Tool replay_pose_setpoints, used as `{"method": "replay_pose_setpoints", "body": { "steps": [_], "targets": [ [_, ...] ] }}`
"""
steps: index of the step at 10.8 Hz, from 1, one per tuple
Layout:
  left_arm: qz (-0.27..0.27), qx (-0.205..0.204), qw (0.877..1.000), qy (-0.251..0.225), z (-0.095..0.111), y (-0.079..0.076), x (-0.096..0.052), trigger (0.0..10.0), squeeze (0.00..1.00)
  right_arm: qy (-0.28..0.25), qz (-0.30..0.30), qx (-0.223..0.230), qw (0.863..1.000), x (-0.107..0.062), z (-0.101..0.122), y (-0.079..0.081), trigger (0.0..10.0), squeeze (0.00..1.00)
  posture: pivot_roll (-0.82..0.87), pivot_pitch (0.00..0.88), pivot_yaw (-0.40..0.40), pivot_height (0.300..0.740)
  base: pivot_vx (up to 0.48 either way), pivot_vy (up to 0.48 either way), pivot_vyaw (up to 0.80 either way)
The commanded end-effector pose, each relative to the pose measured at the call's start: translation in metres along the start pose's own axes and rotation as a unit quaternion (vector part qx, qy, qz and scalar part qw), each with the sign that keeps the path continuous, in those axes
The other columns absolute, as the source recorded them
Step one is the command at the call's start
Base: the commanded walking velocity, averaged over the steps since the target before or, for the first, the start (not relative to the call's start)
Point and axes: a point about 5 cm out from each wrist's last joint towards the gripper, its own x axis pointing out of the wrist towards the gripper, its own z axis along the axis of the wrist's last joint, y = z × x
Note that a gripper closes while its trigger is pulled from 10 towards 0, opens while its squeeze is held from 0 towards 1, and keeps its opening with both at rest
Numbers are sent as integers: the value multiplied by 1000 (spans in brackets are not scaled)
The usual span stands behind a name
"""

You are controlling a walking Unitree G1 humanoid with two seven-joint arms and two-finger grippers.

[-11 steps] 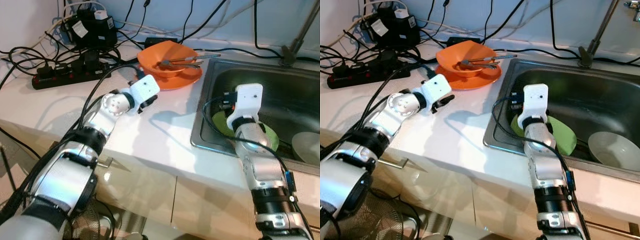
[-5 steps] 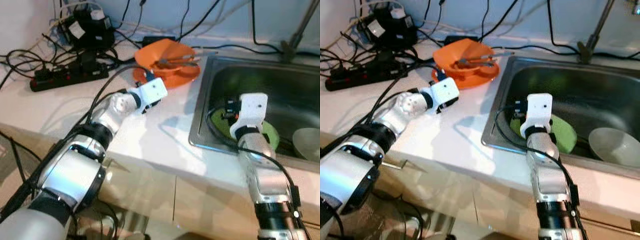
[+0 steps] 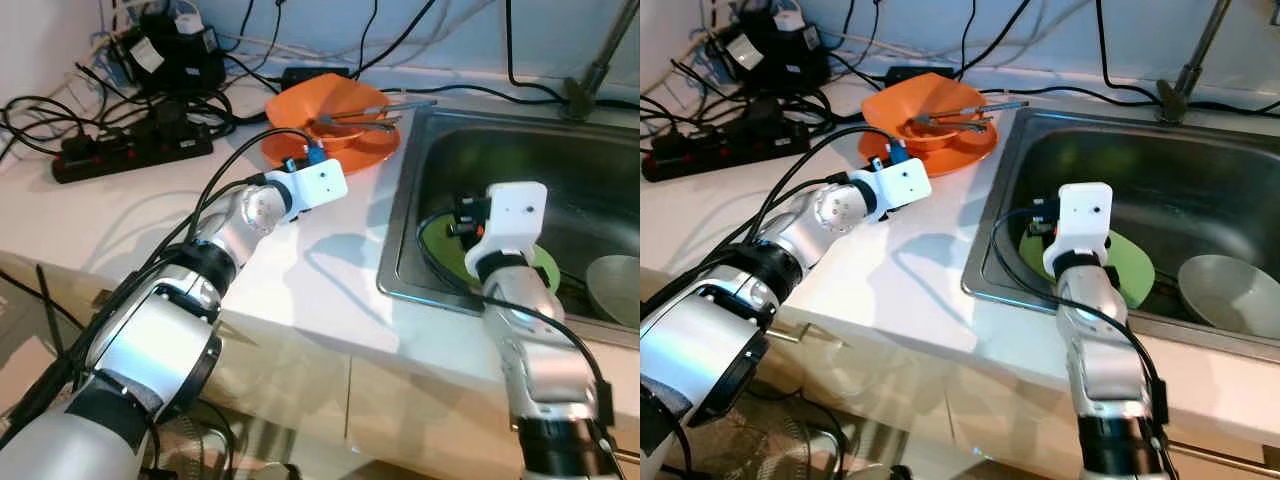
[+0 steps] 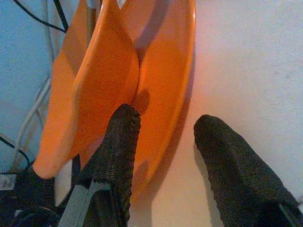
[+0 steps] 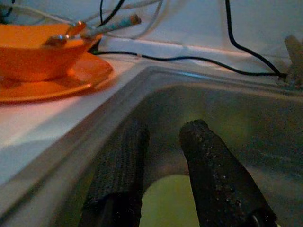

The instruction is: Kitchen organization

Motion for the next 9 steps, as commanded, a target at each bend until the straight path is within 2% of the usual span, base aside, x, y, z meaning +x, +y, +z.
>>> {"method": "replay_pose_setpoints", "body": {
  "steps": [1, 7, 8, 9],
  "targets": [
    [-18, 15, 999, 25, -6, -7, 1, 10000, 0, 2, 5, 0, 1000, -2, 3, 0, 10000, 0, -3, 181, 63, 740, 0, 0, 0],
    [-17, 46, 998, 44, -5, -8, 3, 10000, 0, 17, 6, 0, 1000, -13, 8, -2, 10000, 0, -34, 199, 55, 740, 0, 0, 0],
    [-20, 50, 997, 49, -6, -8, 3, 0, 0, 19, 3, 1, 1000, -14, 8, -3, 10000, 0, -37, 202, 59, 740, 0, 0, 0],
    [-21, 50, 997, 49, -6, -8, 3, 0, 0, 21, 2, 1, 1000, -14, 8, -3, 10000, 0, -37, 202, 59, 740, 0, 0, 0]
  ]
}}
